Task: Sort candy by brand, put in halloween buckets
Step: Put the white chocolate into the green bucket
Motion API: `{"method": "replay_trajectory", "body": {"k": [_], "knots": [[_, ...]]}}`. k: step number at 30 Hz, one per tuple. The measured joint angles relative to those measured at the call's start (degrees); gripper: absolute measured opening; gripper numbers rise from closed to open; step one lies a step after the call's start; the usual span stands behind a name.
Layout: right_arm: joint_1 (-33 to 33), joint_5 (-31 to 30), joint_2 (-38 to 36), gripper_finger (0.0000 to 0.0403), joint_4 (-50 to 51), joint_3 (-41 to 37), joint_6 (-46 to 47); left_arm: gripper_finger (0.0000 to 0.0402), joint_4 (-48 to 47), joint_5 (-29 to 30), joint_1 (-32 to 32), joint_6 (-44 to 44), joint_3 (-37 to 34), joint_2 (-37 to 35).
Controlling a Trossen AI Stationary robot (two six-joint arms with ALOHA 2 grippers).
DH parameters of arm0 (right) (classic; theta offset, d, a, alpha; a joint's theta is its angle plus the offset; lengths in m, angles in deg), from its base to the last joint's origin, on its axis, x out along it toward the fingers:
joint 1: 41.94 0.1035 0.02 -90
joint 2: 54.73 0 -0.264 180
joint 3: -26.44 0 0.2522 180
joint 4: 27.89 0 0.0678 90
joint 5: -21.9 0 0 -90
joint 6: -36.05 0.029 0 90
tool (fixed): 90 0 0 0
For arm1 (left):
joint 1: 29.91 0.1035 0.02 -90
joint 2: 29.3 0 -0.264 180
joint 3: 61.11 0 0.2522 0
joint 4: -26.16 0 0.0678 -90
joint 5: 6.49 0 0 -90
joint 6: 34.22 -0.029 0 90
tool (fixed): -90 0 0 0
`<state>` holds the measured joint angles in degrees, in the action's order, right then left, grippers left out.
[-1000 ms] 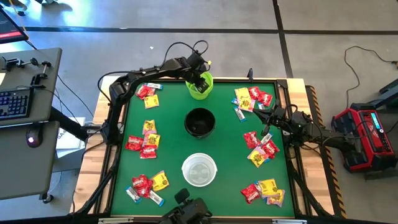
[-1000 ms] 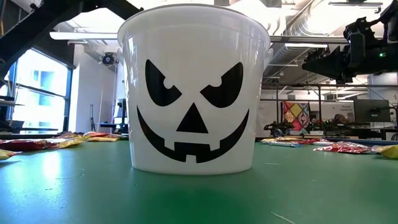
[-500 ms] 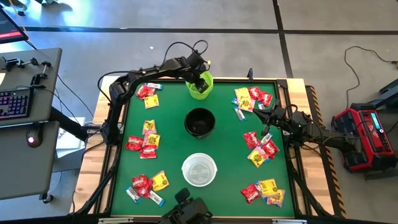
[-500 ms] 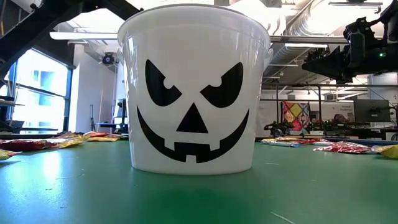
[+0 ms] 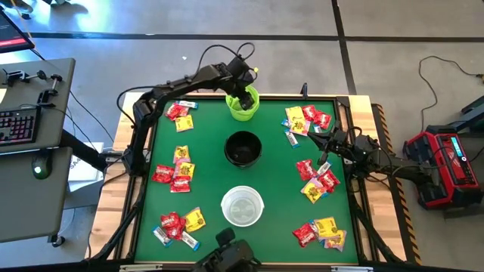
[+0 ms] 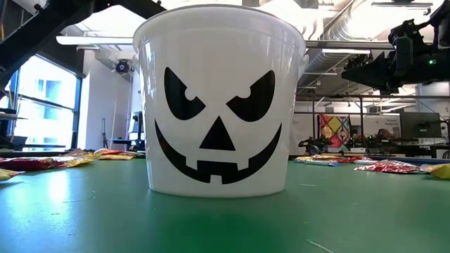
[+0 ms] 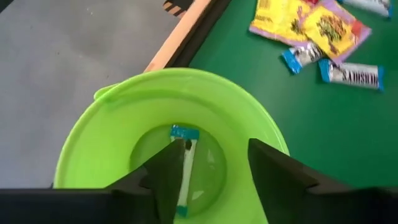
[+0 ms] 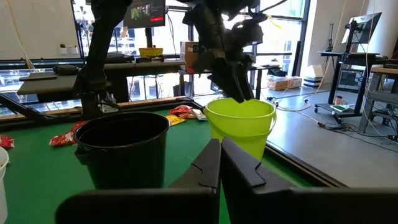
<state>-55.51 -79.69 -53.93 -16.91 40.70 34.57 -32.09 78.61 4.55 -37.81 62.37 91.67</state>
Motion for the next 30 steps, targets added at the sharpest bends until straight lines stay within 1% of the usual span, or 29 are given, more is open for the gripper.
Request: {"method": "replay_trajectory", "body": {"k": [3, 6, 9, 11, 13, 15, 18, 24, 27, 30], "knots": [[0.00, 0.00, -0.01, 0.0000, 0.02, 0.01, -0.01, 0.0120, -2.79, 0.09, -0.14, -1.50, 0.63, -1.40], [0.00, 0.00, -0.01, 0.0000, 0.00, 0.01, 0.00, 0.0070, -5.02, 0.52, -0.20, -1.60, 0.63, -3.24], [0.00, 0.01, -0.01, 0.0000, 0.02, 0.00, -0.01, 0.0018, -5.16, 1.07, -0.44, -1.62, 0.63, -5.24], [0.00, 0.00, -0.01, 0.0000, 0.01, -0.01, -0.02, 0.0006, -5.09, 1.14, -0.55, -1.60, 0.63, -6.79], [0.00, 0.00, -0.02, 0.0000, 0.02, 0.01, 0.00, 0.0008, -4.69, 1.75, -0.76, -1.46, 0.45, -8.34], [0.00, 0.01, 0.00, 0.0000, 0.02, -0.01, -0.01, 0.0005, -2.78, 3.28, -1.18, -1.23, -1.76, -10.41], [0.00, 0.01, -0.02, 0.0000, 0.01, 0.00, -0.01, 0.0001, 2.30, 3.87, -1.61, 0.09, -8.09, -14.78], [0.00, 0.00, 0.00, 0.0000, 0.00, 0.02, -0.02, 0.0000, 13.20, 3.90, -2.04, 2.62, -26.90, -28.23], [0.00, 0.01, -0.02, 0.0000, 0.01, 0.00, -0.01, 0.0000, 15.07, 4.05, -2.02, 3.52, -34.94, -36.22], [0.00, 0.02, -0.02, 0.0000, 0.01, 0.00, 0.00, 0.0000, 13.70, 4.59, -1.86, 3.33, -40.89, -43.46]]}}
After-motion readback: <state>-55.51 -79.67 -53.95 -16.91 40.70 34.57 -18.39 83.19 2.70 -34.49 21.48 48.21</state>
